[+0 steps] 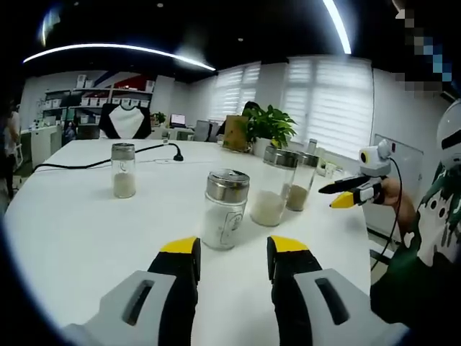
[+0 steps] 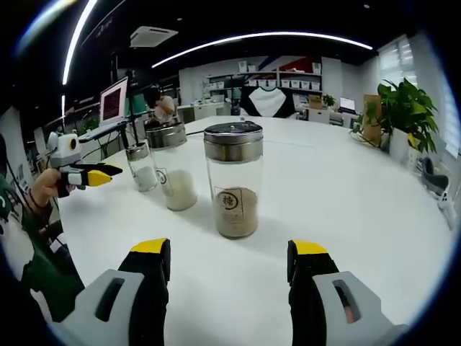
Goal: Rotate the seasoning bottle until the label or dispensing opening points toward the visible target arrow and the bottle remains upright within the marked orientation range
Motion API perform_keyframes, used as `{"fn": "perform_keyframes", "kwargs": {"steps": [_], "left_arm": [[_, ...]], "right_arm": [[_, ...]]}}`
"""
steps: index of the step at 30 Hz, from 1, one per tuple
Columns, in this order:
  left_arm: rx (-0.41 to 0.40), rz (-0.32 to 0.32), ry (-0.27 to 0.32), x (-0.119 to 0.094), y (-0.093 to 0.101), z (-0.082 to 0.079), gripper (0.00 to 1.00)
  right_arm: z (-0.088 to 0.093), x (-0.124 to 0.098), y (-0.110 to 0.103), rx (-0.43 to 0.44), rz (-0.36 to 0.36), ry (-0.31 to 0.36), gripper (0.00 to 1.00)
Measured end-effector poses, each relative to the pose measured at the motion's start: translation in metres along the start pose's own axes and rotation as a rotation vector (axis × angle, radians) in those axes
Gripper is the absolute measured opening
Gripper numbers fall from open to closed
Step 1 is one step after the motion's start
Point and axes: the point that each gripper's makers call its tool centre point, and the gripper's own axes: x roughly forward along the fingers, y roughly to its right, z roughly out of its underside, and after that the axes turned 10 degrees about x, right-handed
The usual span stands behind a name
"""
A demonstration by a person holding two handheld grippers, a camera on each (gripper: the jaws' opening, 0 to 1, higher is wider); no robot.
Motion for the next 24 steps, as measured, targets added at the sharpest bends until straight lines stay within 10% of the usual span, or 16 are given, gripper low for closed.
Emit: {"fn": "perform_keyframes", "kwargs": {"steps": [24], "left_arm": [[0.089,-0.246,0.045,0.0,-0.096,-0.043,0.4]], "right_arm": [[0.001,-0.004,0.007,0.013,0.017,0.01,0.67]]}}
